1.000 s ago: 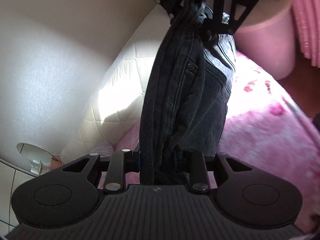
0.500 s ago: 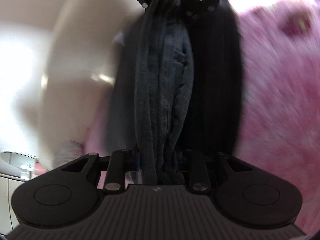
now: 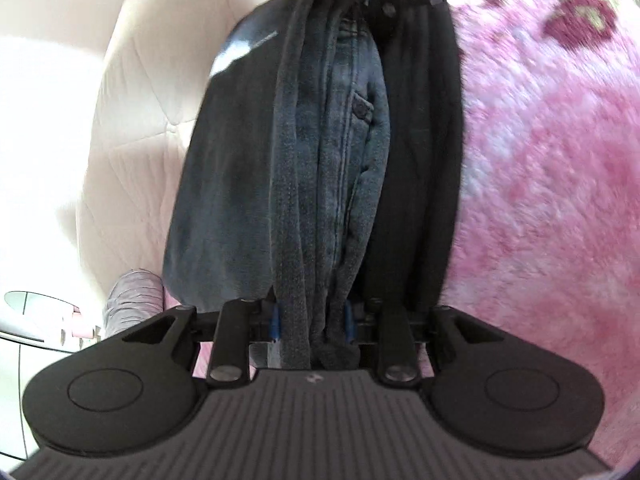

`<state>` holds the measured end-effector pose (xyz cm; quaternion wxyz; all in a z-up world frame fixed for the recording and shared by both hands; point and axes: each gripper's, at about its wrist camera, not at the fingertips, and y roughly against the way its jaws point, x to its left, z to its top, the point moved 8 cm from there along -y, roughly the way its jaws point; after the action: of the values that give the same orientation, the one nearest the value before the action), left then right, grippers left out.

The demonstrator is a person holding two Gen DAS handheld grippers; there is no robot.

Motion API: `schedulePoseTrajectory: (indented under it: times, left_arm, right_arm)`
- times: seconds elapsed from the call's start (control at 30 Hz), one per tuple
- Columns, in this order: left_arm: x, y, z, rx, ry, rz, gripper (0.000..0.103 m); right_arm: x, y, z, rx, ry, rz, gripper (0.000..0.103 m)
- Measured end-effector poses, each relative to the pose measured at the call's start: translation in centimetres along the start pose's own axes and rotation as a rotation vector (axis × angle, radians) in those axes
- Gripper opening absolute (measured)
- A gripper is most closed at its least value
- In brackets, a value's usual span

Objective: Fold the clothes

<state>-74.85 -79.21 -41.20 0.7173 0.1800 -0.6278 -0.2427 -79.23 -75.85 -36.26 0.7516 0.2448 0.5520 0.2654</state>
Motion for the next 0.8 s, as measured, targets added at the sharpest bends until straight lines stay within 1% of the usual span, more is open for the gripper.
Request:
schedulePoseTrajectory:
  times: [0.13,0.17,0.2,0.27,0.3,0.33,0.37,0.4,0.43,0.47,0.53,0.63,0.7,0.8]
  left_arm:
    - [0.3,-0.2,-0.5,-0.012,-0.003,0.007,0.026]
    - [0.7,-0.2,-1.0,-0.015,0.011,-0.003,0.027]
    - [0.9,-0.2,-1.0,-0.015,0.021,-0.017,0.029]
    - [1.1,-0.4,-0.9,-0.013,0.036,-0.044,0.028]
    - [1.2,-0.5,-0.8,-0.013,0.040,-0.053,0.028]
    - [1.1,-0.6,-0.5,-0.016,0.044,-0.058,0.027]
    - [1.1,-0.5,-0.4,-0.018,0.049,-0.059,0.027]
    - [1.2,-0.5,-0.4,-0.017,0.056,-0.055,0.026]
    - [1.0,-0.6,-0.2,-0.015,0.060,-0.052,0.026]
    - [0.7,-0.8,0.4,-0.013,0.062,-0.049,0.026]
    - [0.1,-1.1,1.4,-0.006,0.065,-0.046,0.026]
    - [-0.1,-0.6,1.2,-0.005,0.049,-0.053,0.026]
    - [-0.1,0.5,0.4,-0.014,0.028,-0.067,0.028]
    - [0.3,1.3,-0.2,-0.018,0.011,-0.111,0.030]
  right_arm:
    - [0.3,2.7,-3.0,0.044,-0.058,-0.017,0.043]
    - [0.3,3.4,-3.5,0.054,-0.069,-0.022,0.047]
    - [0.1,3.8,-4.1,0.072,-0.081,-0.030,0.047]
    - [-0.1,4.6,-5.3,0.109,-0.105,-0.046,0.047]
    - [-0.6,4.7,-6.1,0.138,-0.120,-0.059,0.046]
    - [-1.0,4.9,-6.9,0.144,-0.150,-0.041,0.044]
    - [-1.4,5.2,-7.6,0.150,-0.179,-0.024,0.031]
    - [-1.8,5.6,-8.0,0.132,-0.161,-0.026,0.028]
    - [-2.3,5.9,-7.9,0.113,-0.131,-0.049,0.026]
    - [-3.0,6.2,-7.8,0.094,-0.118,-0.078,0.025]
    - [-3.7,6.4,-8.0,0.076,-0.115,-0.109,0.025]
    - [-1.6,5.5,-9.5,0.128,-0.135,-0.052,0.025]
    - [-0.4,5.8,-10.1,0.144,-0.136,-0.055,0.025]
    - [-0.3,7.1,-10.3,0.179,-0.178,-0.038,0.028]
